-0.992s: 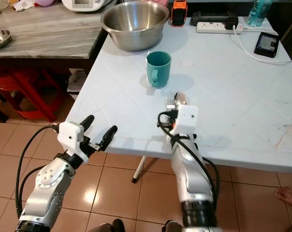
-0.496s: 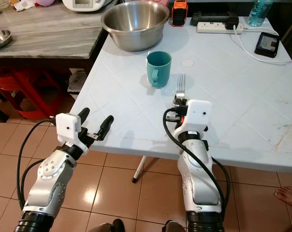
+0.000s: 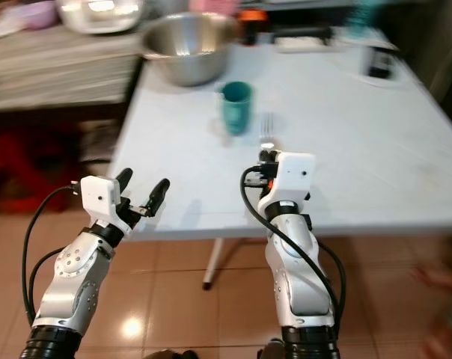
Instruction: Setting the table
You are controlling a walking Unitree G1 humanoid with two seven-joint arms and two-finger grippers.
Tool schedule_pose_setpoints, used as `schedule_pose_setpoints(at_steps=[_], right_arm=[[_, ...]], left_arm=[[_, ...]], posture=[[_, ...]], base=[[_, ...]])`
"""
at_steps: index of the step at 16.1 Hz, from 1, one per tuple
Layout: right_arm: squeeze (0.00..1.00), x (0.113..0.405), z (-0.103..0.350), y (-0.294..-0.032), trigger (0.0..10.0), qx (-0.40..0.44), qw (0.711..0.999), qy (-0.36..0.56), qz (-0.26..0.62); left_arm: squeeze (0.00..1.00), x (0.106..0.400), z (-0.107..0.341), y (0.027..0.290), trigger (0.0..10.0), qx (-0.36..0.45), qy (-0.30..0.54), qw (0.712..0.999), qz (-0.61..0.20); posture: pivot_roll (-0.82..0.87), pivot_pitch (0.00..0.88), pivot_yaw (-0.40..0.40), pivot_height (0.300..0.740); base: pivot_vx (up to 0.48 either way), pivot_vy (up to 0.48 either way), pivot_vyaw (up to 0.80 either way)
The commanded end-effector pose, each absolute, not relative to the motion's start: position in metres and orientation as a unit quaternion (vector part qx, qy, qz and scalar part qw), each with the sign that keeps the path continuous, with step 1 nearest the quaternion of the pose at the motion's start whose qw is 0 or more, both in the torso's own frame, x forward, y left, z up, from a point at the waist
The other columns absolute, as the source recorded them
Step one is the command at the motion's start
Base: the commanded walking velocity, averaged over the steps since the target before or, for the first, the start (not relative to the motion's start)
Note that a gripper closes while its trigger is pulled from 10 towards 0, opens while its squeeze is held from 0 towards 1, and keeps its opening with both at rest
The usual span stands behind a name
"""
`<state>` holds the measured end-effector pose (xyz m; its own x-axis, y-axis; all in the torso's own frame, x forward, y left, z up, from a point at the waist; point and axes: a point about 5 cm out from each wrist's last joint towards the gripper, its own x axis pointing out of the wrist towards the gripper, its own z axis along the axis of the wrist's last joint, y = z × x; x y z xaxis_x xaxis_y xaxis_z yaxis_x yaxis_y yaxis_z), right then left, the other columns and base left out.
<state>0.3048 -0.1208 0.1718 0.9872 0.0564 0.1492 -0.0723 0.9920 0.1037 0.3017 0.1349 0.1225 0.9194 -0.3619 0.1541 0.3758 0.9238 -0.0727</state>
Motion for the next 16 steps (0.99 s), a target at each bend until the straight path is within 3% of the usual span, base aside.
schedule_pose_setpoints(at_steps=[1,5,13,16], right_arm=[[0.0,0.3054,0.1743,-0.1249,10.0,0.051,0.995,-0.081,0.026],[0.0,0.3063,0.1737,-0.1238,10.0,0.047,0.995,-0.084,0.028],[0.0,0.306,0.1749,-0.1221,10.0,0.035,0.994,-0.098,0.035],[0.0,0.3066,0.1753,-0.1215,10.0,0.034,0.994,-0.101,0.038]], left_arm=[[0.0,0.3008,0.1212,0.1322,10.0,-0.049,-0.069,0.978,-0.191],[0.0,0.3004,0.1184,0.1309,10.0,-0.048,-0.066,0.978,-0.19],[0.0,0.3037,0.1182,0.1274,10.0,-0.046,-0.068,0.979,-0.188],[0.0,0.3047,0.1183,0.1264,10.0,-0.046,-0.07,0.979,-0.186]], posture=[[-0.13,0.125,0.083,0.74],[-0.13,0.119,0.082,0.74],[-0.13,0.095,0.087,0.74],[-0.13,0.092,0.086,0.74]], base=[[0.0,0.454,-0.79],[0.0,0.48,-0.69],[0.0,0.48,0.0],[0.0,0.48,0.7]])
